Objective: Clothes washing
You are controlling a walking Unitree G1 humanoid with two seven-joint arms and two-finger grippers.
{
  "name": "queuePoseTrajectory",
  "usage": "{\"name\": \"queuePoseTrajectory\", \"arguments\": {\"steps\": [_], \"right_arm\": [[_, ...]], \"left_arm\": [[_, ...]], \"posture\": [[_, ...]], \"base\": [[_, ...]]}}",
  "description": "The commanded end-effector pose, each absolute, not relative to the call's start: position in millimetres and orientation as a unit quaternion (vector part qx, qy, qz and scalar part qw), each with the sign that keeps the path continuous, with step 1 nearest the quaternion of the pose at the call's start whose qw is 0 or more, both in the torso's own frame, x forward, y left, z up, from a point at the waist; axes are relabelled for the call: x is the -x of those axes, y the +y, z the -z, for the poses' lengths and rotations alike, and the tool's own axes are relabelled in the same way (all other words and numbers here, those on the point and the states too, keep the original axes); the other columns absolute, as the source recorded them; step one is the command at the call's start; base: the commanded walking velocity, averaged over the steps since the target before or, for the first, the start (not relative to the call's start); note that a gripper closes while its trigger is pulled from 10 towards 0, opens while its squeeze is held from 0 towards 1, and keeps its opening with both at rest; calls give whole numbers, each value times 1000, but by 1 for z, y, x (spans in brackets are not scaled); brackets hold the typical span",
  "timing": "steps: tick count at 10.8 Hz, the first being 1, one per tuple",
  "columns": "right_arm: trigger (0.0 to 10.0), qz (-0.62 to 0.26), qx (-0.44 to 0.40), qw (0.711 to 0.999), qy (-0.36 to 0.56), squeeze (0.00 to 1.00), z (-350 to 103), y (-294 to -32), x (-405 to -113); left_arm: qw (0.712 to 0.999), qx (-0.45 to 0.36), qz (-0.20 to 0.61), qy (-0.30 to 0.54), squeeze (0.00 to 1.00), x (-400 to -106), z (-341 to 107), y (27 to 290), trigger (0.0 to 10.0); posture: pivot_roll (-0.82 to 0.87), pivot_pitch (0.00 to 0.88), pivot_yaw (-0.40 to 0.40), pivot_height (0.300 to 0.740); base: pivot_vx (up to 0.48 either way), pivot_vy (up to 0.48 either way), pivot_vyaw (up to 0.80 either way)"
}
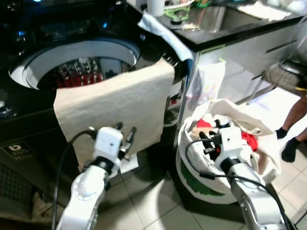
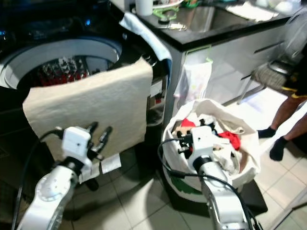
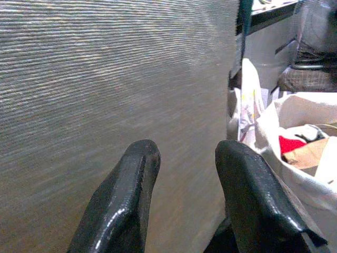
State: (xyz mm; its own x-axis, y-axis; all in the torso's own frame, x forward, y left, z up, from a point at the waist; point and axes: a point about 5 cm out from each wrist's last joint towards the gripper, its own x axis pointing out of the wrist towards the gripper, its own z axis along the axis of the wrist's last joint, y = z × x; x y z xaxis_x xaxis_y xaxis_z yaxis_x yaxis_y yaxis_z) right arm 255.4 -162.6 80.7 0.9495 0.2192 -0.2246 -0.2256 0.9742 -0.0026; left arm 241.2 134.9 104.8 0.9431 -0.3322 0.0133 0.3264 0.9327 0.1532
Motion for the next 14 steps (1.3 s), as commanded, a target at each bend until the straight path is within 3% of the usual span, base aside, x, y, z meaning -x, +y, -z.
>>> {"name": "queuePoseTrajectory", "arguments": {"steps": [1,5,14], "right_arm": [[10000,-117,23,986,115,0,-80,-164,-255],[10000,-143,28,982,121,0,-78,-158,-253],[10000,-121,24,983,135,0,-74,-162,-254]], "left_arm": [[982,-80,168,-17,0,-241,-104,135,10000],[981,-69,180,-34,0,-238,-109,135,10000],[982,-64,176,-7,0,-235,-99,138,10000]], "posture": [[-57,0,23,719],[-55,0,21,719],[-50,0,20,719]], "base": [[0,0,0],[333,0,600],[0,0,0]]}}
